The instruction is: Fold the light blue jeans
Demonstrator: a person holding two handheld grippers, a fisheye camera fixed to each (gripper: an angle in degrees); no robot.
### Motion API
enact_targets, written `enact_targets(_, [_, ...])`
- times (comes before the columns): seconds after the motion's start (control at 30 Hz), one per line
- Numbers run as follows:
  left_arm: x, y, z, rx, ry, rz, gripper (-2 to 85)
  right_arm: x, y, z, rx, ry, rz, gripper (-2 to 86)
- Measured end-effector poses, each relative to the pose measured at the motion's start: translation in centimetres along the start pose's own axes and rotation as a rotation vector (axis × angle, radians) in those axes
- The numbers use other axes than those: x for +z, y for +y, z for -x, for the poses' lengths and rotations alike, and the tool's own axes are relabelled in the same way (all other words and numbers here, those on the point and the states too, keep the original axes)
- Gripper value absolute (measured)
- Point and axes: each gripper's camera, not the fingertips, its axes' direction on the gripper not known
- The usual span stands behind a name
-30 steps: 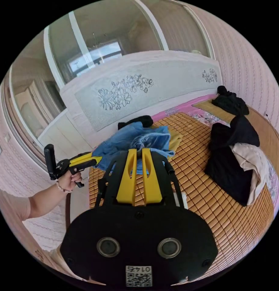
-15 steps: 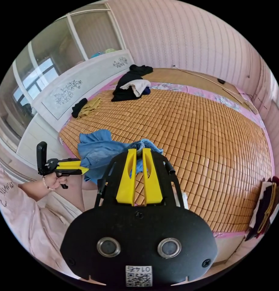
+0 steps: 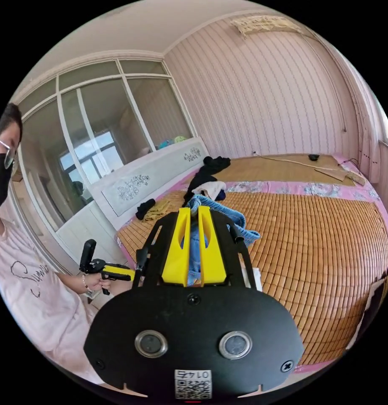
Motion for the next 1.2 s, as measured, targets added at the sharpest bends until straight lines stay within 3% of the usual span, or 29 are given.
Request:
enact_targets(0.17, [0.8,-2.2,-3.0,0.03,-0.013,-0.06,-1.0,-1.3,-1.1,6.0,-0.41,-0.159,0.0,2.3])
enact_targets(0.23, [1.6,-2.3,-4.0,0.037,-0.012,-0.063,-1.0,-2.1,1.4,5.7,-0.445,-0.156,0.039,2.4])
enact_targets(0.33, [3.9,-1.8,-5.6,0.054,-0.026,-0.02,-1.0,-2.7,8.0,0.7,-0.258,-0.092,0.246,2.7])
enact_targets(0.47, [7.9,-1.8,-8.1,0.077,0.009,0.065,-0.9,-2.6,20.4,-5.8,0.025,0.273,0.687,3.5])
enact_targets(0.53, [9.5,-2.2,-9.5,0.107,0.005,0.09,-0.7,-3.1,24.2,-7.2,0.141,0.385,0.798,3.0])
enact_targets(0.63, [12.1,-3.4,-12.2,0.172,0.008,0.13,0.2,-5.8,26.3,-7.0,0.253,0.476,0.699,1.0])
enact_targets(0.73, [14.8,-4.7,-15.5,0.288,0.028,0.154,4.0,-8.6,26.9,-6.5,0.322,0.436,0.573,5.4])
enact_targets(1.0, [25.9,-4.3,-31.1,0.941,0.02,0.356,12.9,-14.3,32.2,-5.3,0.353,0.361,0.554,10.9])
enact_targets(1.13, [31.3,-1.5,-37.1,1.146,0.058,0.481,14.8,-17.4,35.0,-5.9,0.414,0.365,0.519,10.9])
enact_targets(1.2, [35.5,-0.2,-39.5,1.238,-0.064,0.545,13.8,-19.7,36.8,-6.5,0.473,0.352,0.474,10.7])
